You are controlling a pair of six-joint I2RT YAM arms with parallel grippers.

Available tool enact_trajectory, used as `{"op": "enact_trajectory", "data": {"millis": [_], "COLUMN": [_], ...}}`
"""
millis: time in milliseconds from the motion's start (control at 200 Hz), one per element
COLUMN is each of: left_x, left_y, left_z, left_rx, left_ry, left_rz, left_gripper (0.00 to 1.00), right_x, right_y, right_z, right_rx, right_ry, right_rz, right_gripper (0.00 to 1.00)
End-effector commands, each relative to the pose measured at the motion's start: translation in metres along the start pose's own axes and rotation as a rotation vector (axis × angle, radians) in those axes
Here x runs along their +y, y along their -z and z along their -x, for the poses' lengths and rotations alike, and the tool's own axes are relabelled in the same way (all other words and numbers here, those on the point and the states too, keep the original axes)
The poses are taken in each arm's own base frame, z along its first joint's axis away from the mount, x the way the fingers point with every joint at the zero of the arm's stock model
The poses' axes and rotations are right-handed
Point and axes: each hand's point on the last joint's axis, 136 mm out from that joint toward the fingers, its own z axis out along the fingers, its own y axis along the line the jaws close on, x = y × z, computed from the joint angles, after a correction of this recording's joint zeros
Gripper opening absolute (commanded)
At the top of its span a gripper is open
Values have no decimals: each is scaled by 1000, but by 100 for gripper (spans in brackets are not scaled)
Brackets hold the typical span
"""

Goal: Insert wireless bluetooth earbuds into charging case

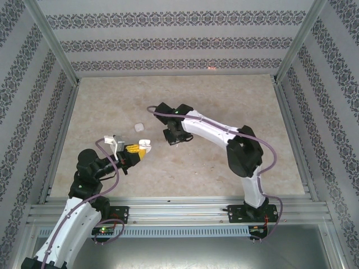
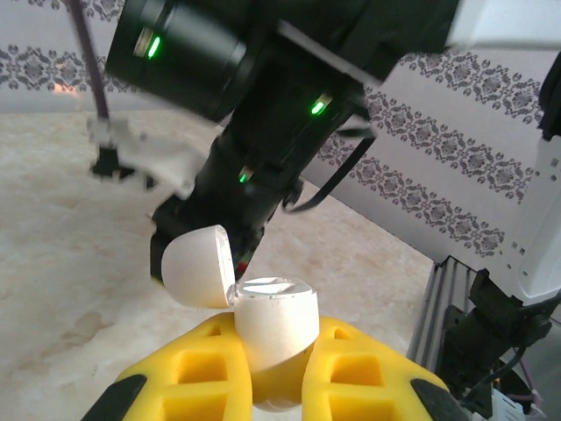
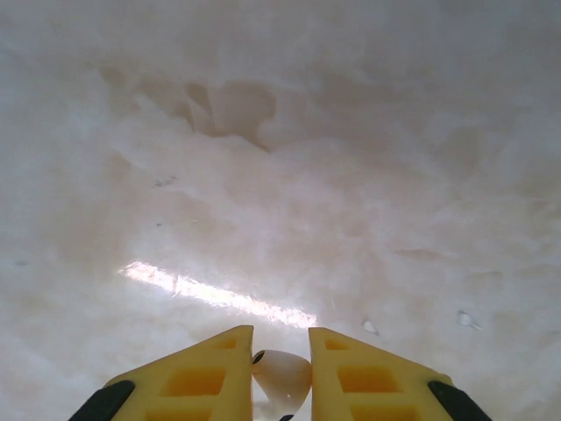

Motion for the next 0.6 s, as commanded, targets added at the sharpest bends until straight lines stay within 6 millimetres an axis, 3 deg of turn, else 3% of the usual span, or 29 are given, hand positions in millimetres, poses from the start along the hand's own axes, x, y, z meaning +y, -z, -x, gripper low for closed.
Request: {"op": "enact_trajectory", "data": {"millis": [0,335,455,594], "left_x": [-13,-20,-21,-29], "left_y": [-2,-16,-20,-23], "left_z": [20,42,56,74], "left_rx": [-59,-97,-149,-208], "left_ry": [-41,-63,-73,-87], "left_rz": [-77,-190,-220,-268], "left_gripper": [0,0,0,0], "right_x": [-8,13,28,48], "right_y": [52,188,228,259], "right_z": [11,19,14,10], "right_rx": [-169,-599,-731,-822], "right_ry": [80,238,255,295], "right_rz": [-46,94,216,361], "right_gripper": [18,18,18,18]}}
